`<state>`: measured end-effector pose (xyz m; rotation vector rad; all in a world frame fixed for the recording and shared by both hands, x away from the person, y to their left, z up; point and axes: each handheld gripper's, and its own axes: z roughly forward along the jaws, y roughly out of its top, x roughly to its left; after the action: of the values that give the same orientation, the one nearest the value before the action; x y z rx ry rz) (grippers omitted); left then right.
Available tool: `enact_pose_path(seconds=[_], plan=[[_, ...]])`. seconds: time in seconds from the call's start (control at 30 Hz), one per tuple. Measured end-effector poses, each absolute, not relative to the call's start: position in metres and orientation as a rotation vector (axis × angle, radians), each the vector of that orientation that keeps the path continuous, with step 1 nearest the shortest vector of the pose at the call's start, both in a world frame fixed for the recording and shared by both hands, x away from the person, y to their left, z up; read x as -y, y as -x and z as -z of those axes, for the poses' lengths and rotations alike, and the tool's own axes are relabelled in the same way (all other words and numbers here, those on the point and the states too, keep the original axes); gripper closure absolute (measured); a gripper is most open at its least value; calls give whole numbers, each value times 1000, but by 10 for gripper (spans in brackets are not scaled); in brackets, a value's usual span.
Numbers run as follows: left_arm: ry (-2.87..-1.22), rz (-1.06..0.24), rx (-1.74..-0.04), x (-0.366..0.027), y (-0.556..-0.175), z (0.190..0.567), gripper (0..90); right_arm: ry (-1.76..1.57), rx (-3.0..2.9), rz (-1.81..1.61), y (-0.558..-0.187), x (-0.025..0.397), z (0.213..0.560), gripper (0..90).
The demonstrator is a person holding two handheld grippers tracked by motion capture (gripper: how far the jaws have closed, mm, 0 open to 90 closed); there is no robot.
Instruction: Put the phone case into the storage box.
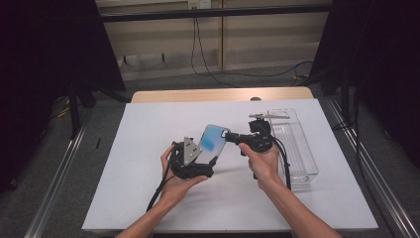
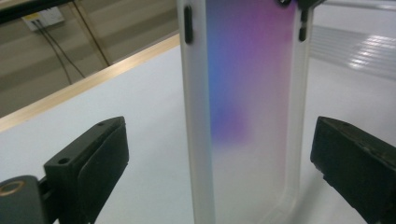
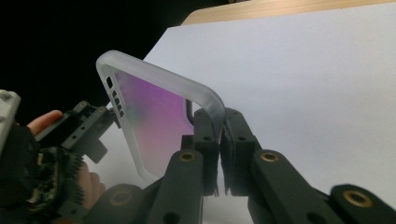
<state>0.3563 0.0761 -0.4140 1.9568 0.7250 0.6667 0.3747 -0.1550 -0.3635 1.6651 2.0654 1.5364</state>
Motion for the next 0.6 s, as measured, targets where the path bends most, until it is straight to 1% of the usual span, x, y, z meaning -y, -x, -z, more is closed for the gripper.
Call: enact_pose_path(seconds=[0.17, 0.2, 0.27, 0.43, 0.47, 0.5, 0.53, 0.6], plan=[[-1954, -637, -745, -82, -354, 409, 42, -1642, -2055, -1525, -375, 158, 364, 856], [-1937, -567, -772, -87, -354, 407, 41, -1629, -2051, -1521, -375, 158, 363, 856], [-1913, -553, -774, -90, -353, 406, 34, -1612, -2033, -1527, -374, 160, 362, 857], [-1910, -557, -758, -96, -348, 404, 27, -1592, -2019, -1514, -374, 164, 361, 857], [-1916, -592, -757, -99, -346, 403, 26, -1578, -2015, -1494, -373, 166, 360, 856], [-1916, -592, -757, -99, -346, 403, 21, -1578, -2015, -1494, -373, 166, 360, 856], [-1917, -634, -764, -102, -343, 404, 24, -1565, -2017, -1480, -374, 168, 361, 856], [-1892, -611, -797, -108, -344, 405, 23, -1549, -2018, -1455, -374, 168, 362, 856]])
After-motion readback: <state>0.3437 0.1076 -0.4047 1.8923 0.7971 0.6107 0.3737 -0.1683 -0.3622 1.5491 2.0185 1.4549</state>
